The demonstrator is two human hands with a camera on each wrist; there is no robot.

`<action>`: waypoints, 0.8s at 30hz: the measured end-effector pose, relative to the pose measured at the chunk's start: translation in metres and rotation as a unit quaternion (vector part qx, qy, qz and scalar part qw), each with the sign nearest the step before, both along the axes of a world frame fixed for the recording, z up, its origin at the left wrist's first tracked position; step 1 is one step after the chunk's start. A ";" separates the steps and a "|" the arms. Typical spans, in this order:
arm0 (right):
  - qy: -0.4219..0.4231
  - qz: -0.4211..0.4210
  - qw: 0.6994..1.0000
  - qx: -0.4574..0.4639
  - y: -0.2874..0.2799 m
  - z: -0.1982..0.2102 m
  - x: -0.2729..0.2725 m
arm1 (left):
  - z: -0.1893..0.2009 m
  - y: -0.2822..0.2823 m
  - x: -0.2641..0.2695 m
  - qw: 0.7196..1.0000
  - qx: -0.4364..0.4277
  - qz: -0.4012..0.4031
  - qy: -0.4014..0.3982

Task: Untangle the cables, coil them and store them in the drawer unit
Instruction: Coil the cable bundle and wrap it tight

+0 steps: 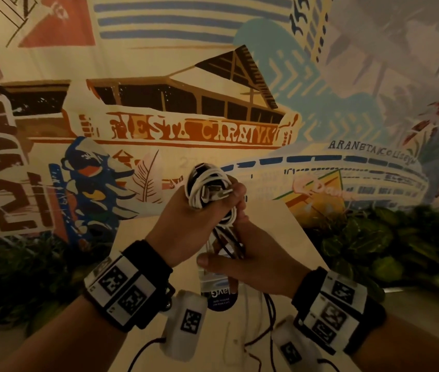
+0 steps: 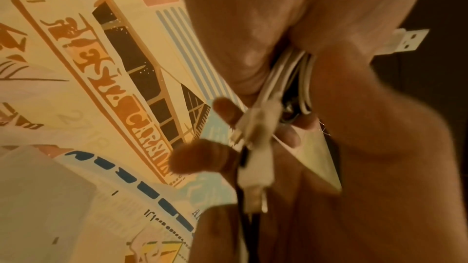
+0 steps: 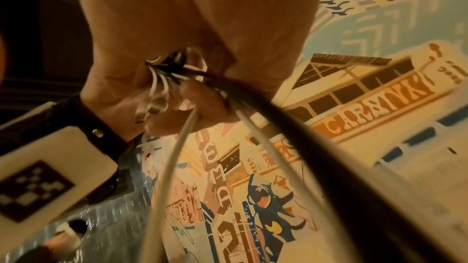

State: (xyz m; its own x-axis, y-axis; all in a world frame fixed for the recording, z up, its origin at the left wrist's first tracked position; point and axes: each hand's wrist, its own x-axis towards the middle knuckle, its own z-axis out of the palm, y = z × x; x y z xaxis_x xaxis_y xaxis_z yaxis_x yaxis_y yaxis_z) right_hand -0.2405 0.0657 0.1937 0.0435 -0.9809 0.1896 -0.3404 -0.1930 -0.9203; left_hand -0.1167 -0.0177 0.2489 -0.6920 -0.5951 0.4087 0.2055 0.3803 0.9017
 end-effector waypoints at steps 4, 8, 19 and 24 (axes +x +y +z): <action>-0.008 0.021 0.999 0.050 -0.001 -0.002 0.003 | -0.006 -0.007 0.003 0.999 -0.013 0.006 -0.034; -0.034 0.084 0.987 0.131 0.002 -0.003 -0.006 | -0.014 -0.016 0.014 0.993 -0.057 -0.022 -0.101; -0.179 0.053 0.956 0.227 -0.008 -0.015 -0.040 | -0.007 -0.020 0.016 0.817 -0.495 -0.027 -0.294; -0.291 0.099 0.911 0.275 -0.012 -0.006 -0.051 | -0.010 -0.018 0.011 0.804 -0.510 -0.040 -0.303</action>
